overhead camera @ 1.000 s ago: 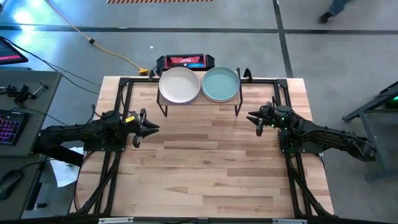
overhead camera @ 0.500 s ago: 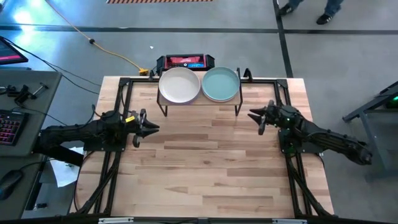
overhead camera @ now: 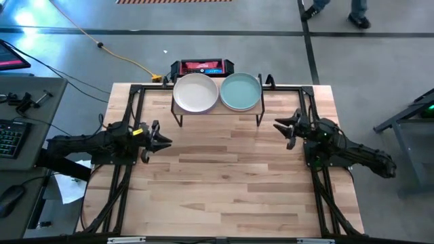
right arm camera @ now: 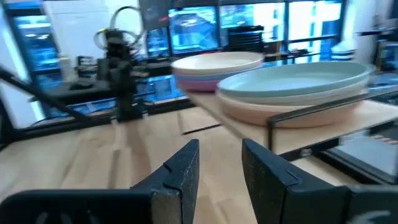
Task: Place and stack plates onto a shelf
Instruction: Return to Home Position
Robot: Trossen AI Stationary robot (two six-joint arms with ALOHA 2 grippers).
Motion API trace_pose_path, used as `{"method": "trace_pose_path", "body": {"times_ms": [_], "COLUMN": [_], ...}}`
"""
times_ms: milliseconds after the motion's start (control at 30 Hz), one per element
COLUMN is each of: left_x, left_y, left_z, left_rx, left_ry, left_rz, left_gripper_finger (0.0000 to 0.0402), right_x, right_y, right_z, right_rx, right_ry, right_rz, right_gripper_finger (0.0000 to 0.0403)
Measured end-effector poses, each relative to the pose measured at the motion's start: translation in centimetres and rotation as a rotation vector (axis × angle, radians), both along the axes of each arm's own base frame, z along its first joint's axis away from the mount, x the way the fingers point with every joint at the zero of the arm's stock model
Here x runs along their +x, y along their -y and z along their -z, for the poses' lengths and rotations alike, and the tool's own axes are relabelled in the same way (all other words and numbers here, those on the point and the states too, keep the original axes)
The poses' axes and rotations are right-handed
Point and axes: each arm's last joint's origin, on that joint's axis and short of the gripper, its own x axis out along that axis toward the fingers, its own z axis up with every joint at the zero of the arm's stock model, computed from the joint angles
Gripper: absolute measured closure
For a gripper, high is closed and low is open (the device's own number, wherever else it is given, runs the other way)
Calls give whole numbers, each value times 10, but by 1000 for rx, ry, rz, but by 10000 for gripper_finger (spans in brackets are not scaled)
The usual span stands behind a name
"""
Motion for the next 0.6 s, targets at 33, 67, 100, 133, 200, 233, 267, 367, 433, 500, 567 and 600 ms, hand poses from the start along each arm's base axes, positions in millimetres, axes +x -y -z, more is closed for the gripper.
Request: {"method": "trace_pose_path", "body": {"times_ms": [33, 67, 100, 133, 200, 233, 267, 367, 433, 500, 567, 600], "left_x": [0, -1, -1, -2, -3, -3, -4, -4, -4, -4, -4, -4], "left_y": [0, 0, 1, 1, 1, 1, 1, 2, 2, 3, 3, 4], "left_z": [-1, -1, -1, -2, -3, -4, -5, -5, -5, -4, -4, -3], "left_rx": [1, 1, 1, 2, 3, 4, 6, 5, 5, 3, 4, 3], "left_ry": [6, 11, 16, 25, 41, 50, 61, 63, 56, 46, 48, 46], "left_rz": [2, 3, 5, 6, 8, 8, 8, 11, 17, 23, 31, 34], "left_gripper_finger": [335, 335, 335, 335, 335, 335, 335, 335, 335, 335, 335, 335], "right_x": [1, 1, 2, 2, 3, 3, 4, 4, 4, 4, 4, 4], "right_y": [-2, -4, -5, -7, -10, -11, -12, -13, -13, -13, -13, -13], "right_z": [0, 0, 0, 0, 0, 0, 0, 0, 0, 1, 1, 1], "right_rx": [2, 1, 1, 1, 1, 1, 1, 1, 1, 1, 2, 2], "right_ry": [-4, -4, -4, -3, -4, -4, -3, -4, -4, -5, -6, -6], "right_rz": [-22, -40, -59, -78, -109, -121, -131, -140, -139, -139, -139, -139], "right_gripper_finger": [298, 298, 298, 298, 298, 298, 298, 298, 298, 298, 298, 298]}}
